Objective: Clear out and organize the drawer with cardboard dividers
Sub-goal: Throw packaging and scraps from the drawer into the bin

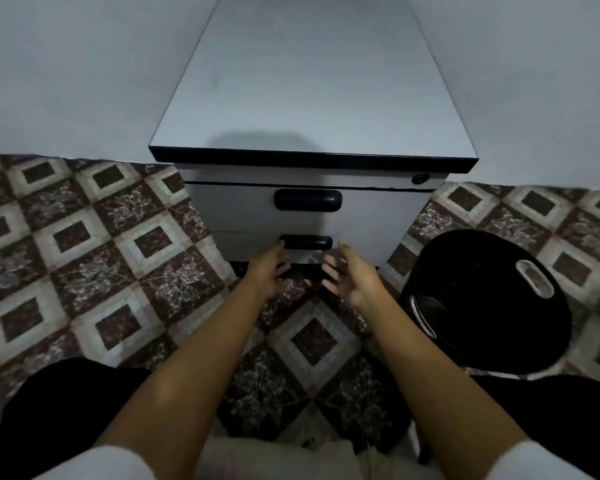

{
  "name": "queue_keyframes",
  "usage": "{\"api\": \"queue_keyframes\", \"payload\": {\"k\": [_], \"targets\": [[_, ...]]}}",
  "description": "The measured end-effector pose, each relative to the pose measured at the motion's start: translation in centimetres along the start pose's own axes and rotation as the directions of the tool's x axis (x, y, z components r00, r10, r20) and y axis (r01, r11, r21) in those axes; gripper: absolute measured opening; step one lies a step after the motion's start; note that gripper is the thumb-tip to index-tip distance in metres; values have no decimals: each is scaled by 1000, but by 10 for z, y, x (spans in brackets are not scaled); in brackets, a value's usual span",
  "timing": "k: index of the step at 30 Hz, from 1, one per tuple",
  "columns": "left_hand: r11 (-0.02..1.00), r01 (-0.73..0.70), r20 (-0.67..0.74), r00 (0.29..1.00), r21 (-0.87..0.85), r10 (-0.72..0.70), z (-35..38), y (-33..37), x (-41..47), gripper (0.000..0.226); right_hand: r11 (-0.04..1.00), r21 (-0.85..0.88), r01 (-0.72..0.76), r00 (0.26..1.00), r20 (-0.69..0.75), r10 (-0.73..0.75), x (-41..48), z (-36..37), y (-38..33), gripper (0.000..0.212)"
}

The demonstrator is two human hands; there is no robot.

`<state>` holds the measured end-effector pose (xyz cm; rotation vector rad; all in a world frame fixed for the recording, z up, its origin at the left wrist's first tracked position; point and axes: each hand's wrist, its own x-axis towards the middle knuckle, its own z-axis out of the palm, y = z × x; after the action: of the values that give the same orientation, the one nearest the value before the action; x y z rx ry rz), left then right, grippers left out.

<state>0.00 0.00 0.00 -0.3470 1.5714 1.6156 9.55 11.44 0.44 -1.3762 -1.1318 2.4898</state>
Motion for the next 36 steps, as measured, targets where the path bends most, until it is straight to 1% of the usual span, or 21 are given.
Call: {"api": "queue_keyframes", "payload": {"k": [2,5,8,12,14,17,19,21,22,24,25,26,27,28,29,30,31,32,33,34,36], "targets": [[996,70,22,997,-54,-69,4,4,11,51,997,46,-56,998,-5,56,15,4,-7,33],[980,151,82,987,-131,-141,8,10,20,62,991,82,-102,995,-9,103,29,10,-14,54],[967,171,86,984,-187,-157,13,10,30,67,983,131,-129,991,-5,131,33,12,-15,58],[970,211,67,977,-118,-204,13,6,34,61,978,168,-124,992,13,124,40,12,-8,62],[972,226,54,973,-66,-222,11,6,35,68,978,162,-135,991,5,136,42,14,-5,69],[970,241,41,970,-39,-239,12,6,31,76,983,111,-147,988,-38,152,43,16,-1,88],[965,260,33,965,-40,-259,13,5,30,82,986,58,-157,984,-71,161,45,17,1,92],[960,278,-21,960,-34,-278,14,2,31,91,985,28,-172,980,-94,174,44,17,2,92],[959,280,-43,959,-34,-281,13,1,30,91,983,34,-183,978,-99,185,44,16,2,90],[959,282,-45,959,22,-281,10,0,27,86,977,31,-210,972,-97,212,39,14,0,80],[955,278,-36,960,103,-276,8,0,23,82,974,-13,-225,969,-103,223,34,13,-3,74],[946,241,-39,970,217,-238,4,0,19,75,968,-112,-224,970,-127,209,28,11,-7,68],[918,146,-60,989,370,-133,-2,-1,17,65,949,-252,-190,974,-169,150,23,9,-10,62],[836,2,-85,995,549,53,-9,-3,18,53,896,-431,-107,978,-207,18,20,6,-11,55],[675,-146,-76,955,723,288,-18,-4,19,41,782,-623,14,960,-209,-184,18,1,-12,47],[463,-255,-20,860,849,510,-26,-5,21,36,593,-792,144,899,-146,-414,19,-5,-11,40],[263,-311,71,759,913,647,-33,-5,23,36,368,-898,241,806,-26,-591,20,-10,-10,33],[99,-334,169,684,938,709,-38,-5,26,40,169,-940,296,723,105,-683,22,-14,-9,30],[-17,-338,247,652,941,717,-41,-6,32,46,26,-948,318,681,209,-702,25,-16,-9,31],[-87,-338,303,666,937,681,-42,-6,38,50,-61,-948,312,690,270,-671,31,-17,-9,35],[-168,-295,337,756,941,561,-40,-5,43,48,-189,-954,231,791,298,-535,41,-18,-9,41]]}}
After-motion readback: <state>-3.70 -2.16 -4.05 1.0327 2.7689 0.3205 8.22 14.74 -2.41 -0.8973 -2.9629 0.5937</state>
